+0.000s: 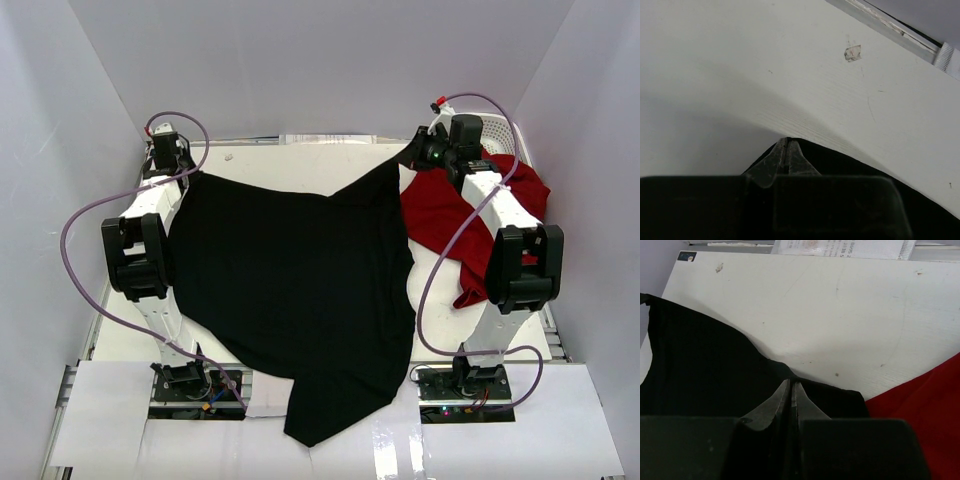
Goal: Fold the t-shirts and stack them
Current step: Fold the flattened tshirt in 1/3 of the way
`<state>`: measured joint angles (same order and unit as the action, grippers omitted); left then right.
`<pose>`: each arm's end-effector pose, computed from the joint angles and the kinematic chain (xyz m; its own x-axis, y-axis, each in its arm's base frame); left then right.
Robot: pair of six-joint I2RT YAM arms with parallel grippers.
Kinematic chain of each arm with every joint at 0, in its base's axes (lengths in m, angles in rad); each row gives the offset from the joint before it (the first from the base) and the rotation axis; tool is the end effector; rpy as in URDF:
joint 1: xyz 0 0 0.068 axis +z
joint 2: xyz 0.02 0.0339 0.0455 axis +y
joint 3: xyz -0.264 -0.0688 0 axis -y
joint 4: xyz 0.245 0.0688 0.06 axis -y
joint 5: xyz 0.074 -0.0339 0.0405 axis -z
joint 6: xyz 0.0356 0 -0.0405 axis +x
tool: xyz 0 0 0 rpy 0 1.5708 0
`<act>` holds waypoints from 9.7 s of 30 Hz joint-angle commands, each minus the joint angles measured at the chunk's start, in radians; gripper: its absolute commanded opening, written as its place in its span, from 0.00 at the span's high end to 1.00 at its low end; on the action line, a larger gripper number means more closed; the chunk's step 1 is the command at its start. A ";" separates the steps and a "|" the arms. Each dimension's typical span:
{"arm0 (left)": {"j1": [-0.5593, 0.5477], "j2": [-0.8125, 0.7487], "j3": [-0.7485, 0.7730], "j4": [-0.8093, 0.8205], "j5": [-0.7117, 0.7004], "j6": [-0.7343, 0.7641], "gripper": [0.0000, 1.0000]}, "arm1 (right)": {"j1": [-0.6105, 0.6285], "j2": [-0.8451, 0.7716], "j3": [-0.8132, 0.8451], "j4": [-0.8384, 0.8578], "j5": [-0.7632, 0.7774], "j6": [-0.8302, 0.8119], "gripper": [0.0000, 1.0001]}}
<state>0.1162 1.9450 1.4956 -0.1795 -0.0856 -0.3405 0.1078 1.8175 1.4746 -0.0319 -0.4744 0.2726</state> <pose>0.4484 0.0554 0.2424 -0.4892 -0.3921 -0.7790 -0.3687 0.9025 -0.2227 0.4294 0.0628 0.3050 -0.4901 0.1879 -0.8512 -0.4012 0.8183 0.4116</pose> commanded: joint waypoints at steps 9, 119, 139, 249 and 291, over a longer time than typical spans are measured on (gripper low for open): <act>0.008 -0.090 -0.069 -0.009 -0.037 -0.005 1.00 | 0.032 -0.227 -0.155 0.033 0.003 -0.035 0.92; 0.088 -0.331 -0.371 -0.187 -0.160 -0.097 1.00 | 0.348 -1.060 -0.738 -0.378 0.106 0.094 0.92; 0.108 -0.342 -0.405 -0.192 -0.148 -0.107 1.00 | 0.478 -1.103 -0.815 -0.384 0.174 0.160 0.92; 0.091 0.138 0.001 -0.299 -0.052 -0.074 1.00 | 0.124 0.012 -0.259 -0.194 0.295 0.031 0.92; 0.155 0.234 0.463 -0.460 -0.131 -0.178 0.49 | 0.066 0.500 0.676 -0.201 0.155 -0.019 0.29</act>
<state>0.2657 2.3390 1.9675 -0.6312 -0.1696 -0.5163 0.1764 2.4336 2.1441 -0.2920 -0.2985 0.2714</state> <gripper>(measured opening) 0.509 0.708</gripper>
